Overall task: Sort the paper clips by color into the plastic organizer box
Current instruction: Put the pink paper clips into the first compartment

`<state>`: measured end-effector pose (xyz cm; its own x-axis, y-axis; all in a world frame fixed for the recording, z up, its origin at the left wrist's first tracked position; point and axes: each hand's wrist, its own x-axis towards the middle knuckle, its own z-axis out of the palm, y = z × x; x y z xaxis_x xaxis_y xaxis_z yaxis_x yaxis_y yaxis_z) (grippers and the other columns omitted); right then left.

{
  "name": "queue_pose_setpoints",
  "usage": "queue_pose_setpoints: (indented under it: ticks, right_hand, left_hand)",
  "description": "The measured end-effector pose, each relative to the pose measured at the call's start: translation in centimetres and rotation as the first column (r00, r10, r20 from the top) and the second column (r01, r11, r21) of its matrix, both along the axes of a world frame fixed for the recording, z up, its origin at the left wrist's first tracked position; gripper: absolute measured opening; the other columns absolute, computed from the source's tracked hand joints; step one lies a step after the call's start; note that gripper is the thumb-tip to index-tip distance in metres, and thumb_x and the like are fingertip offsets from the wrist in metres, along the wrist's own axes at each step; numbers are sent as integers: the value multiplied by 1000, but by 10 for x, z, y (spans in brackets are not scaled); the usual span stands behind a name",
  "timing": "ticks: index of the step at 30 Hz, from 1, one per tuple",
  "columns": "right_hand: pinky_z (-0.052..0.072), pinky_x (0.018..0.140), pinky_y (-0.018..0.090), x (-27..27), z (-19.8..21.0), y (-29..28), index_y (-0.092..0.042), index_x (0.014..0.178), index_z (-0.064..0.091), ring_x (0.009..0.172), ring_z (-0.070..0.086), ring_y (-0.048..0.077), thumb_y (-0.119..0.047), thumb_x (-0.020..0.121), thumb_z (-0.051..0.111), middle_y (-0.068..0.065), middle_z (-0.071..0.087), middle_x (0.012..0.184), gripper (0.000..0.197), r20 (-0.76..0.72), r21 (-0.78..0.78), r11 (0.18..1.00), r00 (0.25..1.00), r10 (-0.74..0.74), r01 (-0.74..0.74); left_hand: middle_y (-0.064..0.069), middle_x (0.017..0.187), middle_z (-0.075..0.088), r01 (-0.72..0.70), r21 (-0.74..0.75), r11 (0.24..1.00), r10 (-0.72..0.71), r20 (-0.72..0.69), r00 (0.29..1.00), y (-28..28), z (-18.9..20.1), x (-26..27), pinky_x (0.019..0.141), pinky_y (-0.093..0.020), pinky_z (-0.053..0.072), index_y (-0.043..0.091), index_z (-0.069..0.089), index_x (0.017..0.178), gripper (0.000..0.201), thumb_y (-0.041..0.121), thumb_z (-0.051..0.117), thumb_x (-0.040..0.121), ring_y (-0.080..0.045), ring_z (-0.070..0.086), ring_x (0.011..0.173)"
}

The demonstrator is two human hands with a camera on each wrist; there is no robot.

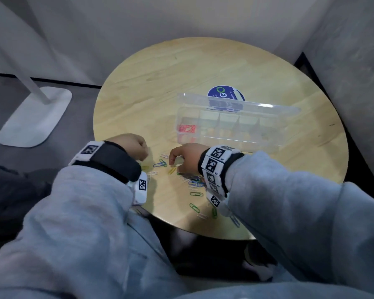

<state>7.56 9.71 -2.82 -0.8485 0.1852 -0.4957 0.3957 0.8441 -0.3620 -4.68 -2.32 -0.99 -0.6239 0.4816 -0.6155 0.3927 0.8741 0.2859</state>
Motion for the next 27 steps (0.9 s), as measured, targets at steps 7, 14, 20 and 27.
queue_pose_setpoints:
  ticks: [7, 14, 20, 27]
  right_hand:
    - [39, 66, 25, -4, -17, -6, -19, 84, 49, 99, 62, 28, -12, 82, 60, 8, 67, 106, 13, 8, 11, 998, 998, 59, -59]
    - [31, 48, 20, 4, -18, 8, -15, 77, 50, 66, 45, 18, -17, 84, 56, -1, 49, 71, 9, 170, 107, 991, 984, 61, -80]
    - [45, 64, 26, 33, 8, 32, -16, 67, 55, 62, 51, 17, -12, 80, 62, 0, 56, 67, 16, 76, -177, 935, 951, -298, 307]
    - [36, 37, 12, 48, 36, 67, -10, 80, 56, 41, 46, 7, 8, 90, 39, 4, 44, 65, 27, 144, -786, 293, 623, -769, 544]
  left_hand:
    - [1, 94, 60, 130, -161, 978, -141, -58, 988, 2, -13, 10, 63, -21, 37, 21, 58, 88, 18, 7, 49, 82, -21, 51, 84]
    - [-4, 90, 67, 135, -178, 975, -149, -67, 987, 4, -19, 13, 71, -26, 45, 15, 62, 76, 7, 17, 55, 79, -25, 58, 81]
    - [-1, 70, 53, -5, 88, 996, -2, 72, 997, 19, -6, 10, 59, -24, 34, 16, 55, 68, 18, 23, 62, 83, -19, 47, 66]
    - [-13, 73, 58, -385, 452, 804, 177, 437, 882, 27, -2, 14, 45, -16, 40, 11, 41, 59, 32, -2, 50, 87, -9, 53, 47]
